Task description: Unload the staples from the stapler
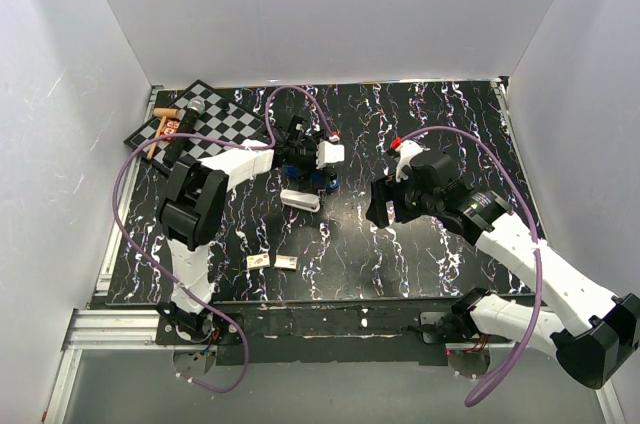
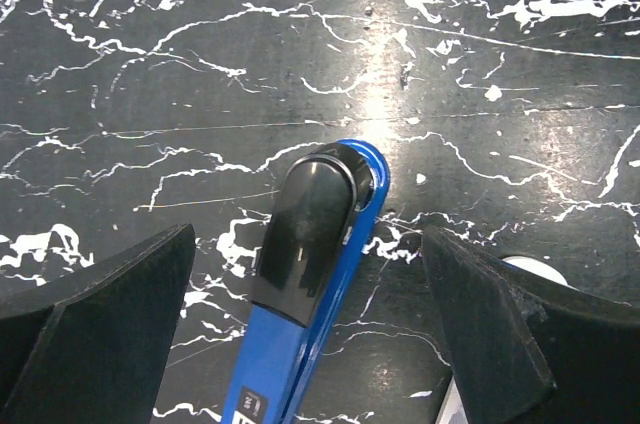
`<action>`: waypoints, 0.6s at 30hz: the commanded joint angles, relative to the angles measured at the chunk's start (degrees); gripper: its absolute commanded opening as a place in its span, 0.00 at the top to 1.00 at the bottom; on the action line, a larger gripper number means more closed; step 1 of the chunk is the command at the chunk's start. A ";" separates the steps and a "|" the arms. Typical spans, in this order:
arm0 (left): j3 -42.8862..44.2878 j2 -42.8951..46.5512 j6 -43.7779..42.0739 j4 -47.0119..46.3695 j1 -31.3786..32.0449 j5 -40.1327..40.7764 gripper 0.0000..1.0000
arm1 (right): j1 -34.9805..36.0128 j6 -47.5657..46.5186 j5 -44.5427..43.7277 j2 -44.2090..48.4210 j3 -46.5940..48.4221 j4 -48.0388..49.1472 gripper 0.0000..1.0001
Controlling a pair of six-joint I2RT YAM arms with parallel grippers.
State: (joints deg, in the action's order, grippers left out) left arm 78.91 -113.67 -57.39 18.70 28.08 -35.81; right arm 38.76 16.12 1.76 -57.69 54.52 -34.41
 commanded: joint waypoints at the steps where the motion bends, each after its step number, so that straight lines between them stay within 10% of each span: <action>1: 2.47 0.11 -1.15 1.08 -0.30 -2.59 0.03 | 0.35 -0.74 1.75 0.04 0.32 2.68 0.11; 18: 6.95 -3.23 -1.68 6.26 -0.30 -3.56 0.30 | 0.35 -0.12 3.16 -0.05 -0.47 3.12 0.13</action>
State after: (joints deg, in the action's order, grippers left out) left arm 83.50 -116.75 -58.15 23.03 28.08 -37.36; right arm 38.76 16.16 3.81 -58.15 54.48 -33.43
